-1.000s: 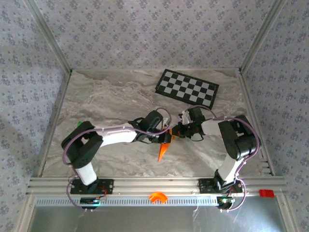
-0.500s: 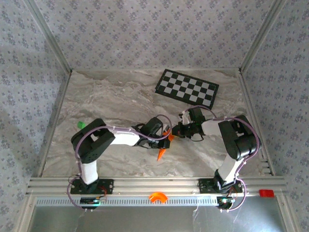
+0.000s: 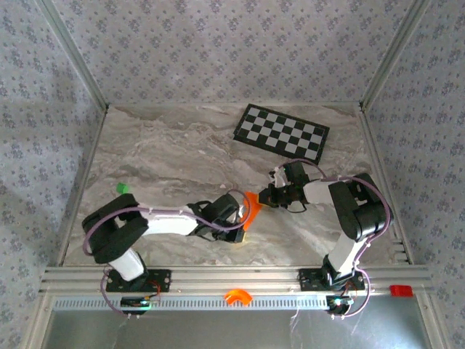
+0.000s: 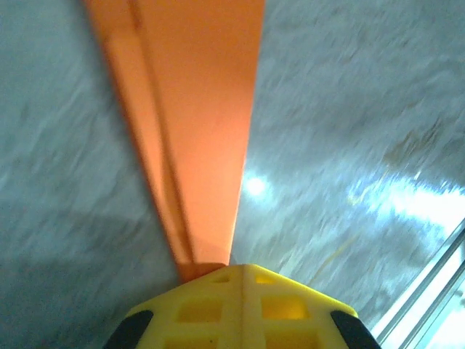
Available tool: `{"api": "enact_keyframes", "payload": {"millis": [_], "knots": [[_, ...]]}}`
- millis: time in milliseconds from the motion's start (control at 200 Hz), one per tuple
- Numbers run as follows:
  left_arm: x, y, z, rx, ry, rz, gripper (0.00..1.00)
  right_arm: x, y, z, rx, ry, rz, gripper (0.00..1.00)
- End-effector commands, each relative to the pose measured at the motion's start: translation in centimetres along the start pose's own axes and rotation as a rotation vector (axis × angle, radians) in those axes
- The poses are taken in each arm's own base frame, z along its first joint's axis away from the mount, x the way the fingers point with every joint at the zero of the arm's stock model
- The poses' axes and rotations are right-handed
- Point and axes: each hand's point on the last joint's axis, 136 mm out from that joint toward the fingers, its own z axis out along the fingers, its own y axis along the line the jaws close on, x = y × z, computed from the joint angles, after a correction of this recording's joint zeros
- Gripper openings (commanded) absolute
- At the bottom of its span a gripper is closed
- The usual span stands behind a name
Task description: Fold a paper plane with a square sheet of paper (pick it up from the middle)
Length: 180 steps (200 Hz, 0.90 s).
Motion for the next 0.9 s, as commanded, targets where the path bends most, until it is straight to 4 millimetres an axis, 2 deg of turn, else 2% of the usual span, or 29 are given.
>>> {"api": "enact_keyframes", "payload": {"millis": [0, 50, 165, 245, 310, 405, 485, 545, 720, 895], "knots": [[3.5, 3.0, -1.5, -0.105, 0.074, -0.041, 0.00, 3.1, -4.4, 0.6, 0.159, 0.066, 0.093, 0.02], [2.5, 2.5, -2.5, -0.088, 0.016, -0.035, 0.00, 2.8, -3.4, 0.6, 0.118, 0.061, 0.081, 0.03], [-0.8, 1.8, -4.7, -0.007, -0.115, -0.085, 0.01, 1.2, 0.4, -0.1, 0.005, 0.027, 0.024, 0.07], [-3.5, 1.6, -6.0, 0.050, -0.193, -0.118, 0.04, -0.2, 3.1, -1.4, -0.050, -0.016, -0.028, 0.12], [-5.6, 1.3, -6.7, 0.079, -0.232, -0.131, 0.08, -1.0, 4.1, -2.7, -0.043, -0.053, -0.053, 0.17], [-7.9, 1.6, -7.0, 0.070, -0.249, -0.161, 0.12, -1.4, 3.1, -4.6, 0.016, -0.108, -0.027, 0.23], [-9.5, 1.8, -6.6, 0.069, -0.254, -0.177, 0.15, -1.0, 1.8, -5.8, 0.035, -0.143, 0.016, 0.25], [-10.3, 1.8, -6.1, 0.078, -0.251, -0.183, 0.22, -0.3, 1.2, -6.2, 0.031, -0.151, 0.039, 0.26], [-11.3, 1.8, -3.4, 0.094, -0.189, -0.192, 0.25, 2.3, 1.2, -5.9, -0.015, -0.104, 0.062, 0.29], [-11.7, 2.0, -1.8, 0.105, -0.166, -0.205, 0.25, 3.7, 1.3, -5.4, -0.018, -0.082, 0.059, 0.30]]}}
